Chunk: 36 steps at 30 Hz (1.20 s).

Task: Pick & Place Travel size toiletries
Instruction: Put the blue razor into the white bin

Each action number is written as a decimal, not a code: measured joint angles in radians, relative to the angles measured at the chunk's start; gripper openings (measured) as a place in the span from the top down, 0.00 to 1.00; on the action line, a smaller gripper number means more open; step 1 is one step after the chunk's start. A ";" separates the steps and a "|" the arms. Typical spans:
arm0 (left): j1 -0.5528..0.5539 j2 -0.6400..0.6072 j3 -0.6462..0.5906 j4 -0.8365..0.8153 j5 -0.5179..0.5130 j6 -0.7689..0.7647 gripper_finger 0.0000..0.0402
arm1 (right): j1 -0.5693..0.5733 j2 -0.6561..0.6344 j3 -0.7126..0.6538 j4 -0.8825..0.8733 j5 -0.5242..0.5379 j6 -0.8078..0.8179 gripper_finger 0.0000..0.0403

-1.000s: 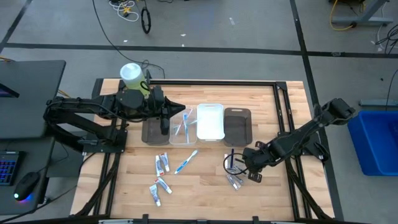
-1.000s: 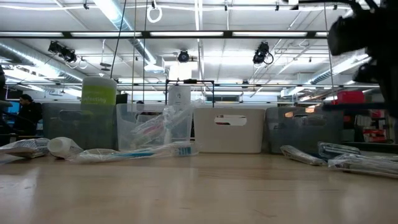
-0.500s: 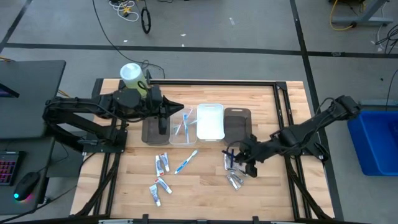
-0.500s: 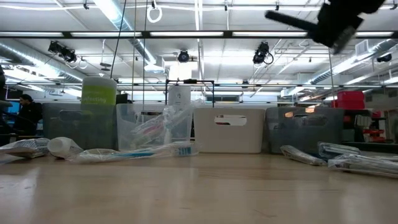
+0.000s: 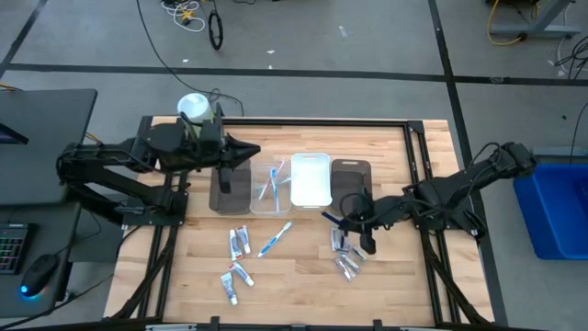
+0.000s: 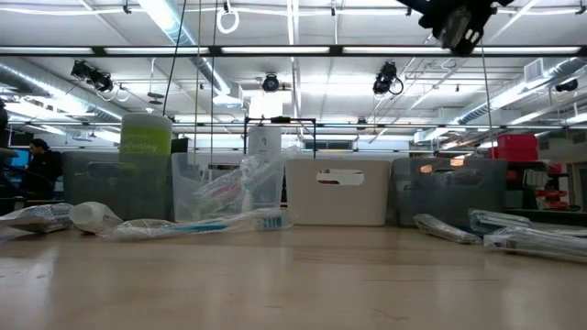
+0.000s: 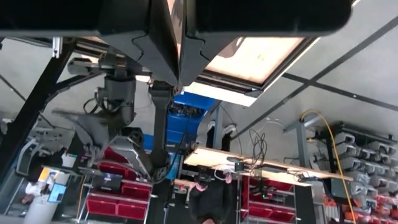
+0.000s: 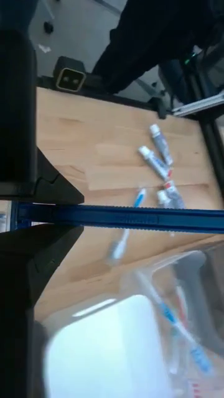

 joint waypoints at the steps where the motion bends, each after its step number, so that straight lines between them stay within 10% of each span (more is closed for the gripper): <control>1: 0.000 0.001 0.000 -0.001 0.000 0.000 0.94 | -0.009 0.000 0.000 0.012 0.003 -0.019 0.87; 20: 0.000 0.020 -0.001 0.004 -0.008 0.008 0.94 | -0.282 0.000 0.000 0.290 0.069 -0.128 0.88; 36: 0.000 0.020 -0.001 0.003 -0.008 0.008 0.94 | -0.420 0.025 0.000 0.108 -0.019 0.067 0.88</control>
